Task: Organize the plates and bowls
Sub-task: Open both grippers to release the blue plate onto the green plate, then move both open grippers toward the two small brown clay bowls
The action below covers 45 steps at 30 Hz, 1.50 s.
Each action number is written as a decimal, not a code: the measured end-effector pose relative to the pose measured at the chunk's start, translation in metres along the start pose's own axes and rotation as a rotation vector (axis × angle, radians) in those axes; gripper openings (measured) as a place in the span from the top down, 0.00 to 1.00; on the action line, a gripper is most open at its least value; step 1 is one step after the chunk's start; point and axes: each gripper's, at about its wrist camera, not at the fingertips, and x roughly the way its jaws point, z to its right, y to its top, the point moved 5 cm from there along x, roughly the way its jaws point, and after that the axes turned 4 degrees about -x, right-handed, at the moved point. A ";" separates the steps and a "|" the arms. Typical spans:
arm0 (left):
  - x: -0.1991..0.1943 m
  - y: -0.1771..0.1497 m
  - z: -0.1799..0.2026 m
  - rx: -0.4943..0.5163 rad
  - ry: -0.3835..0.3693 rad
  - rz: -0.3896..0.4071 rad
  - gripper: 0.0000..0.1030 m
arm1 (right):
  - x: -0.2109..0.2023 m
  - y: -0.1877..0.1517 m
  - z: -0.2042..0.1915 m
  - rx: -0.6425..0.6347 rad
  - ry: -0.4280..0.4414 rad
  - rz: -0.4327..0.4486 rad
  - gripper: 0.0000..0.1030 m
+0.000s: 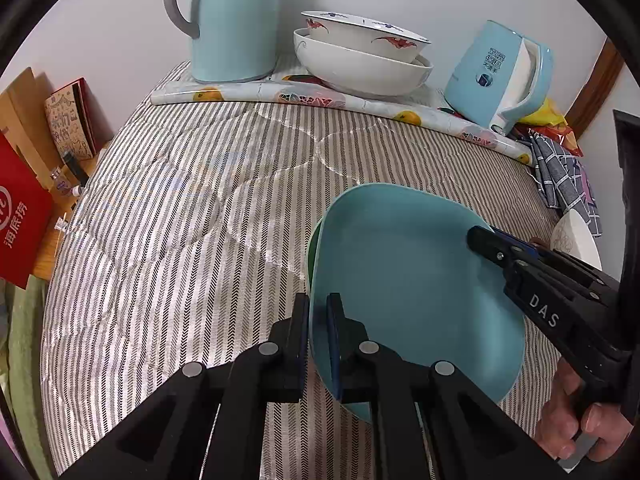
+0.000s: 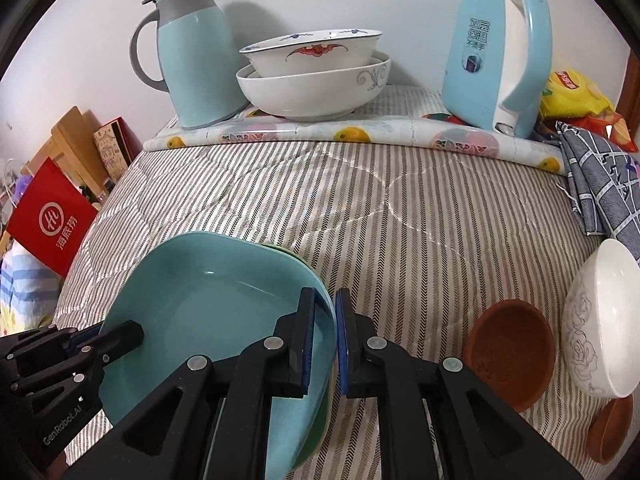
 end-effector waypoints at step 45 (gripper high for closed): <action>-0.076 -0.029 0.140 0.132 -0.129 0.082 0.55 | -0.188 -0.112 0.163 0.290 -0.242 0.252 0.38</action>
